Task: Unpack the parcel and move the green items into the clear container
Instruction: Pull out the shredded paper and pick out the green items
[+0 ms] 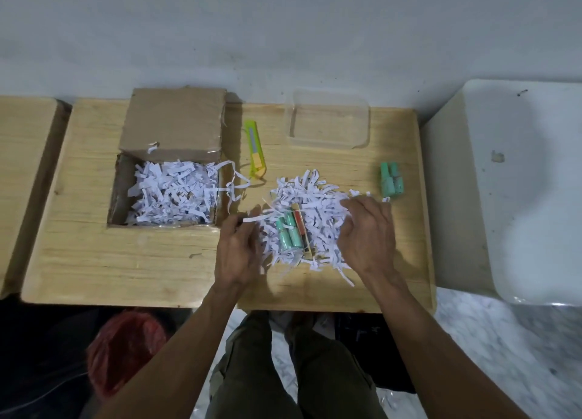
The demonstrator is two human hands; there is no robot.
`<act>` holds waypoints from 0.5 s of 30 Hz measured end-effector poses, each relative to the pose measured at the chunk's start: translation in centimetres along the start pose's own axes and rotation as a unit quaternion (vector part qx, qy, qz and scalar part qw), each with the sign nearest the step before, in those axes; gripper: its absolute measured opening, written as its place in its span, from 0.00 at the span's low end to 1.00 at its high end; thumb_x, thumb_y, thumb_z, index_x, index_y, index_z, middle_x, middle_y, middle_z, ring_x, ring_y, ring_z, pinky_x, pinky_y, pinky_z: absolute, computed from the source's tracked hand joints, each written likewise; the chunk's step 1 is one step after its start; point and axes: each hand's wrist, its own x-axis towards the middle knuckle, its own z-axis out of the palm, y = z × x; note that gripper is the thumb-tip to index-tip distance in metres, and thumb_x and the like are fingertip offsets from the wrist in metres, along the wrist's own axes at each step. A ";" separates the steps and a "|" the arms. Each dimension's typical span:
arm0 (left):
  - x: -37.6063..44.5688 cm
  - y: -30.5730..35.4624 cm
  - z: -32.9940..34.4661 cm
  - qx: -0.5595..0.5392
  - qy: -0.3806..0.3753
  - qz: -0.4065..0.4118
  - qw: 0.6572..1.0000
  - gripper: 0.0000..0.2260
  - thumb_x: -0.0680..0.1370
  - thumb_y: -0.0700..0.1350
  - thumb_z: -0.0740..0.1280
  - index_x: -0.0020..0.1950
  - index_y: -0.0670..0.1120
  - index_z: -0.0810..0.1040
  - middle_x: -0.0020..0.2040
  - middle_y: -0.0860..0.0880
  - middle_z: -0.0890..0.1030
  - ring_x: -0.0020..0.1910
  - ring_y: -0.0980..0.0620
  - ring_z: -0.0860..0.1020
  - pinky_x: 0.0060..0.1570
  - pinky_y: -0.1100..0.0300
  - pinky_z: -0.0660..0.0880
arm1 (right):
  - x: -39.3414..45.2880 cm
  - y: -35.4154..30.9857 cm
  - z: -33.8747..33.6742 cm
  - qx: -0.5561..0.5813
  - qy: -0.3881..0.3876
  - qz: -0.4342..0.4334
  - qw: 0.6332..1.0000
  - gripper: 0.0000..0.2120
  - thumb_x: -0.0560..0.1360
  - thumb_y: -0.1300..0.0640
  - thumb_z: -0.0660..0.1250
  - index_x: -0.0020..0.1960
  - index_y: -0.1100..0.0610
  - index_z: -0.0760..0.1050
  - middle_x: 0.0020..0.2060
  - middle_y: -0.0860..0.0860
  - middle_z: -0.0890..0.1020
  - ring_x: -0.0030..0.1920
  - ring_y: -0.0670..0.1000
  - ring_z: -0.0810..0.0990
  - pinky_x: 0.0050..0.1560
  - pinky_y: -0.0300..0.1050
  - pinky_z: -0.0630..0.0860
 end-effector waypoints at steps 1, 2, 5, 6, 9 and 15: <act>-0.2 0.2 -0.1 0.007 0.013 0.019 1.000 0.14 0.81 0.43 0.62 0.61 0.38 0.82 0.58 0.39 0.76 0.56 0.46 0.76 0.55 0.71 0.71 | 0.0 -0.8 -0.1 -0.020 -0.008 -0.018 1.000 0.20 0.67 0.67 0.68 0.58 0.55 0.80 0.58 0.51 0.80 0.59 0.59 0.76 0.61 0.45 0.64; -0.3 0.3 -0.2 0.007 0.018 0.031 0.999 0.16 0.81 0.46 0.61 0.63 0.40 0.81 0.61 0.40 0.75 0.58 0.44 0.77 0.56 0.65 0.73 | 0.1 -1.5 -0.1 -0.028 -0.021 -0.041 0.999 0.21 0.68 0.65 0.68 0.60 0.53 0.79 0.60 0.50 0.79 0.61 0.58 0.74 0.62 0.50 0.66; 0.5 1.3 0.0 0.008 0.018 0.059 0.998 0.17 0.82 0.46 0.61 0.67 0.43 0.79 0.66 0.41 0.75 0.64 0.45 0.74 0.60 0.56 0.73 | 1.2 -2.7 1.1 -0.028 -0.106 -0.076 0.991 0.24 0.71 0.64 0.68 0.65 0.48 0.76 0.68 0.49 0.74 0.68 0.56 0.67 0.64 0.54 0.65; 1.2 1.7 0.1 0.013 0.014 0.078 0.997 0.15 0.83 0.44 0.62 0.66 0.42 0.80 0.65 0.41 0.77 0.63 0.46 0.74 0.61 0.57 0.71 | 1.5 -2.8 1.6 -0.034 -0.135 -0.071 0.988 0.25 0.72 0.63 0.67 0.67 0.47 0.74 0.70 0.49 0.72 0.70 0.55 0.65 0.65 0.54 0.64; 4.0 3.1 0.3 0.018 -0.034 0.074 0.997 0.13 0.84 0.44 0.62 0.45 0.42 0.82 0.46 0.41 0.82 0.45 0.44 0.78 0.46 0.55 0.74 | 2.1 -2.4 2.4 -0.021 -0.161 -0.056 0.985 0.22 0.75 0.61 0.67 0.68 0.48 0.73 0.68 0.49 0.74 0.69 0.55 0.67 0.66 0.54 0.64; 7.9 4.3 1.3 -0.055 -0.101 -0.129 0.985 0.07 0.80 0.43 0.69 0.53 0.43 0.86 0.45 0.45 0.86 0.42 0.50 0.79 0.41 0.61 0.69 | 2.2 -1.7 3.0 0.059 -0.118 -0.070 0.989 0.18 0.70 0.75 0.67 0.55 0.60 0.82 0.47 0.59 0.84 0.51 0.61 0.78 0.50 0.51 0.76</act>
